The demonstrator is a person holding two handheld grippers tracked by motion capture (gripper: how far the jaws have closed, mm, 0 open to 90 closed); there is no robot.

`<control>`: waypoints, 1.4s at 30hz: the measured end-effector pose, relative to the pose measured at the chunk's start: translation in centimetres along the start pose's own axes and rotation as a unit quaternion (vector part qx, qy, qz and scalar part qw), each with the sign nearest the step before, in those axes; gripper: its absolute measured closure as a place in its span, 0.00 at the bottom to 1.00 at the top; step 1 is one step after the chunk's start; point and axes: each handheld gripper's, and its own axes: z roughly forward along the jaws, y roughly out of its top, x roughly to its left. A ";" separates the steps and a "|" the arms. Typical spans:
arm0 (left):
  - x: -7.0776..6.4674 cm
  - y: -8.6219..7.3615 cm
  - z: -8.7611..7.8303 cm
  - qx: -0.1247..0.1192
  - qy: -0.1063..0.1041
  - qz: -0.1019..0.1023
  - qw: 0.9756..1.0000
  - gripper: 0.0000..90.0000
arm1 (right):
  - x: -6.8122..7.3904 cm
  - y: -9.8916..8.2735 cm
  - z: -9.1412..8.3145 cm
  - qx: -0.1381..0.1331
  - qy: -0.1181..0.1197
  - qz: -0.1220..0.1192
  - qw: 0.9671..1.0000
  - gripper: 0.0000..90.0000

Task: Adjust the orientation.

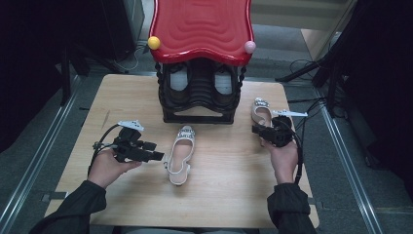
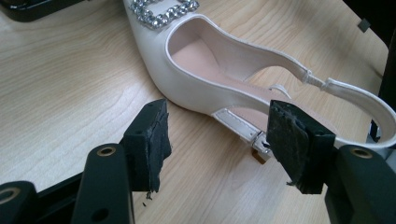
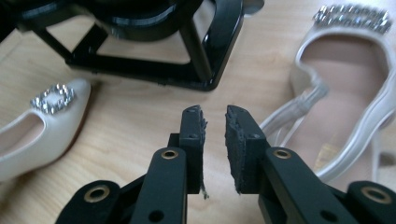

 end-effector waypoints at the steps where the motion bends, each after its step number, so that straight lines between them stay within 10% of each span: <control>1: 0.0 -0.1 -0.1 0.001 0.000 0.000 1.000 0.43 | -0.1 0.2 -0.1 -0.004 0.004 0.004 1.000 0.86; 42: 0.1 -3.0 -2.1 -0.008 0.032 -0.029 0.999 0.44 | -5.2 2.8 3.1 -0.004 -0.045 0.049 0.998 0.80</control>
